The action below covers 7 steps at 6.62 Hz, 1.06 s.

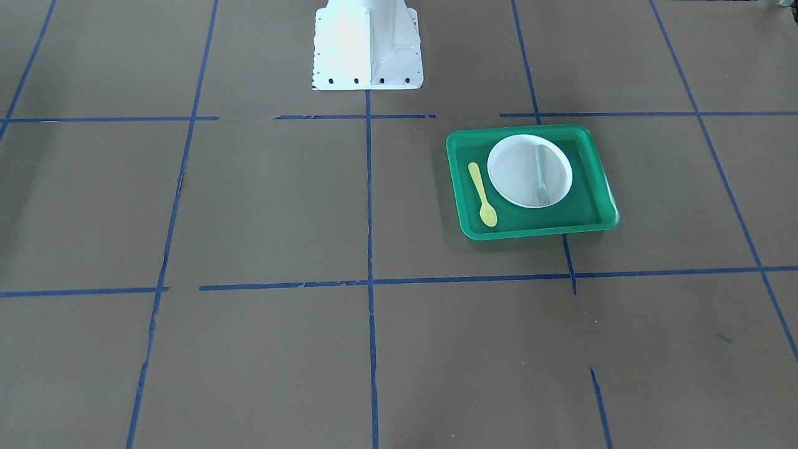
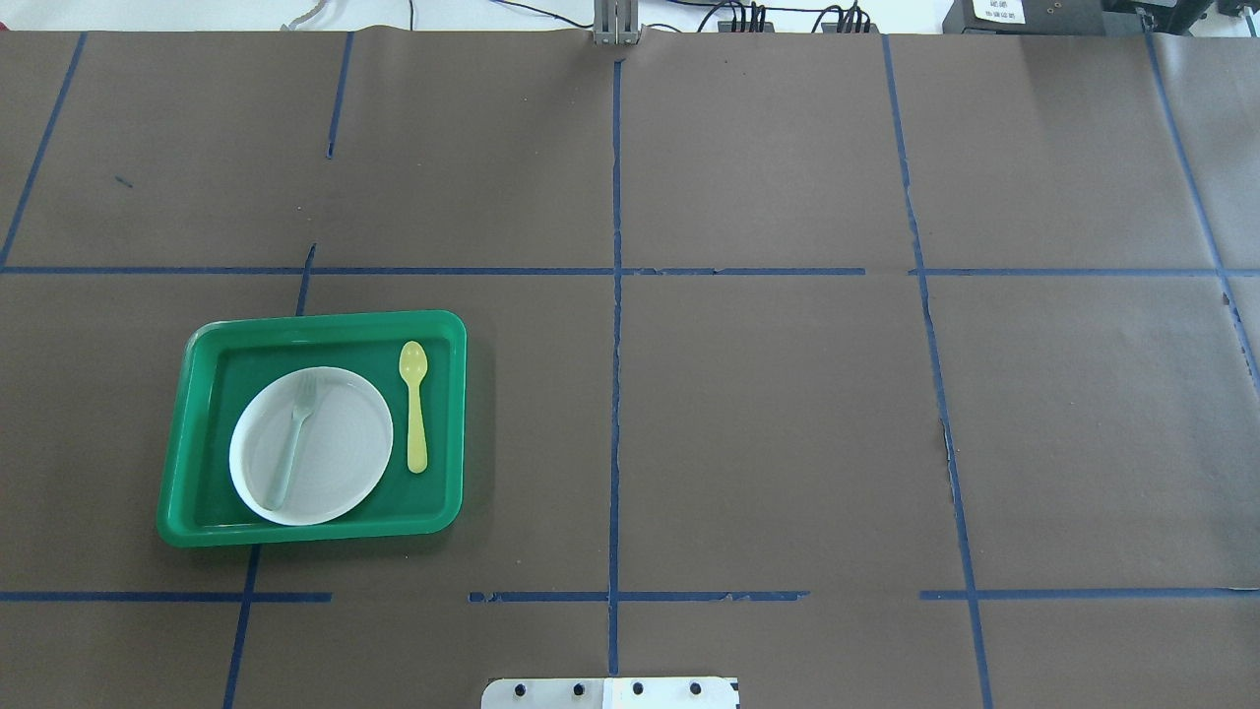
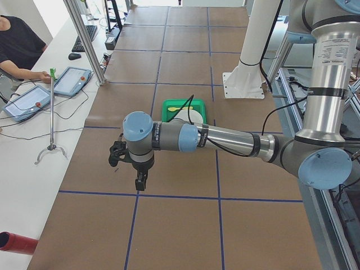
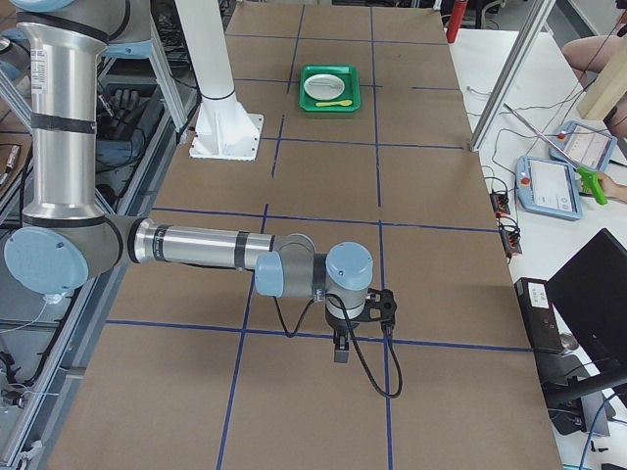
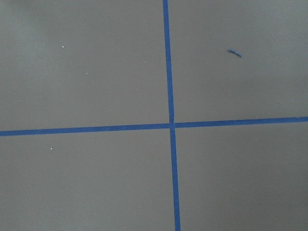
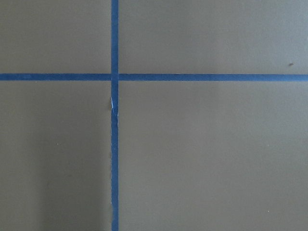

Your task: Place spoon

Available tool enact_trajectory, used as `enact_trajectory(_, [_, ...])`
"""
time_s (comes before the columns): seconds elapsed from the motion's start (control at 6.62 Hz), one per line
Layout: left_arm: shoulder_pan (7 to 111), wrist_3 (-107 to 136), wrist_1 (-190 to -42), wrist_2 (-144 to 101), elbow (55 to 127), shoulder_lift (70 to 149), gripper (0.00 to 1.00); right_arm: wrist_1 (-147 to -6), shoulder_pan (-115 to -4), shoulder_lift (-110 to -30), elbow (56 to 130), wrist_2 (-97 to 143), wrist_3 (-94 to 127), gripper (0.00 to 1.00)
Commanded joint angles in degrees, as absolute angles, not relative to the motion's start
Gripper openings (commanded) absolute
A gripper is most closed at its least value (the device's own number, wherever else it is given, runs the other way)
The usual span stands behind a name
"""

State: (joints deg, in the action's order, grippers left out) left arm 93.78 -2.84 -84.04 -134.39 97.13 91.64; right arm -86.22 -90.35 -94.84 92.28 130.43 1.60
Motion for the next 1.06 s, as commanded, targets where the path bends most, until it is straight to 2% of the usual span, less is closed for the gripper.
enact_trajectory(0.0, [93.78, -2.90, -83.85, -134.47, 98.08, 88.86, 1.00, -86.22, -90.35, -94.83, 92.29, 130.43, 1.58, 1.00])
enact_trajectory(0.91, [93.69, -3.42, -85.87, -135.26, 96.42, 89.21, 1.00, -86.22, -90.35, -94.83, 92.29, 130.52, 1.58, 1.00])
